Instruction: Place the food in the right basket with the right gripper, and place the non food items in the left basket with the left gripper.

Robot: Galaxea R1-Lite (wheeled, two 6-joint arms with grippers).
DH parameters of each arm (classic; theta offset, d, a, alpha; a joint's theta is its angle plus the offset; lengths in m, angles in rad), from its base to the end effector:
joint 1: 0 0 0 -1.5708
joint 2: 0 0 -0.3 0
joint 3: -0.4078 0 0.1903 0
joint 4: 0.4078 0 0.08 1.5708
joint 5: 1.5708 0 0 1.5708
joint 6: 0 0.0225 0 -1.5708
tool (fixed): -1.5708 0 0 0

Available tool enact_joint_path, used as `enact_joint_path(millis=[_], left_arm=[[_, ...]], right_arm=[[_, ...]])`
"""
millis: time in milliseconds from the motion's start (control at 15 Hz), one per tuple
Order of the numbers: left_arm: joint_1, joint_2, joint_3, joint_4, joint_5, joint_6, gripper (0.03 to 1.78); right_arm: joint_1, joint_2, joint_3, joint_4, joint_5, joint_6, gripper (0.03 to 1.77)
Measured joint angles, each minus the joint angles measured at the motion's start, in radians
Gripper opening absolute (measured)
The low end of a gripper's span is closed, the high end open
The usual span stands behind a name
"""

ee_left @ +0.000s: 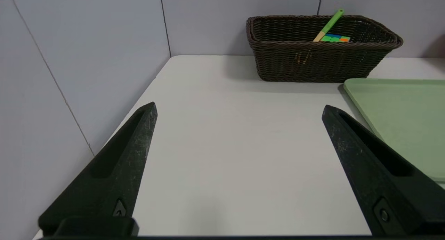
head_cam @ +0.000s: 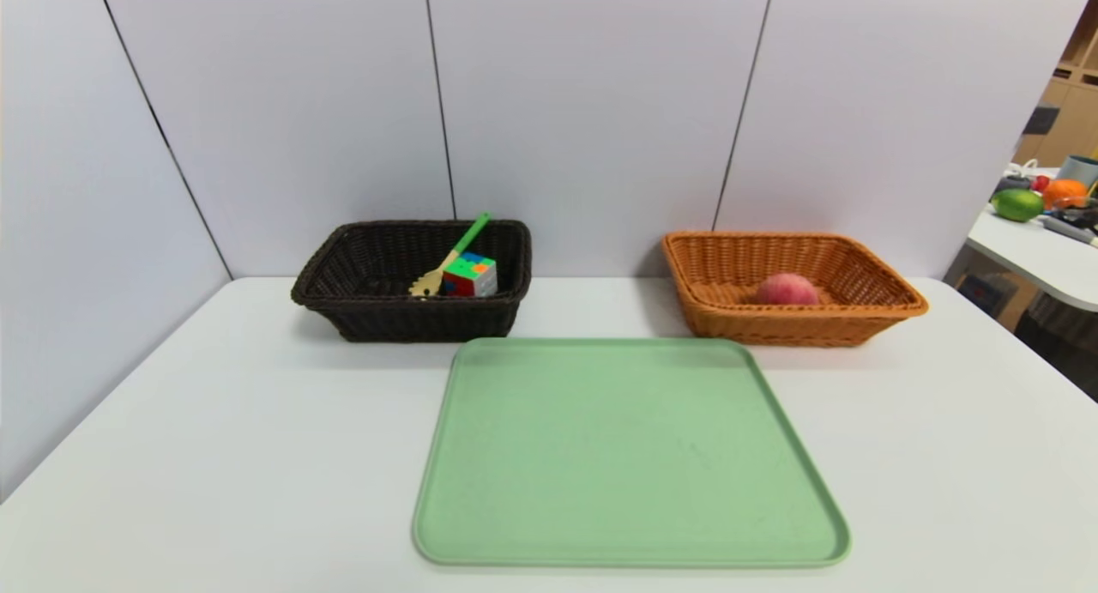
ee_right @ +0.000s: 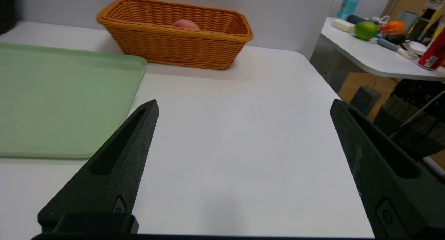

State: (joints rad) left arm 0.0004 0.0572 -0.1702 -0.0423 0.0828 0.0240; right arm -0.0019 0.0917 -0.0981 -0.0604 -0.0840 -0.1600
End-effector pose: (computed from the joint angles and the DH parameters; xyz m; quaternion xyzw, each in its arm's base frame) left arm -0.0332 0.0018 0.1277 0.0088 -0.0770 0.0424 0.9961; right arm -0.0223 -0.0018 0.1109 -0.0784 -0.0298 -0.0454 0.9954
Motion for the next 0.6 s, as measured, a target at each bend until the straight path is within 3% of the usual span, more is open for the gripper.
enact_joint_path(millis=[133,600], left_arm=[[-0.002,-0.024,0.015,0.007,-0.008,0.023,1.69],[-0.004,-0.056,0.11,-0.031,-0.01,0.059,1.69]], right_arm=[[0.0,-0.042,-0.002,0.058,0.044,0.0,1.7],[0.0,-0.09,0.041,0.057,0.09,0.001,1.7]])
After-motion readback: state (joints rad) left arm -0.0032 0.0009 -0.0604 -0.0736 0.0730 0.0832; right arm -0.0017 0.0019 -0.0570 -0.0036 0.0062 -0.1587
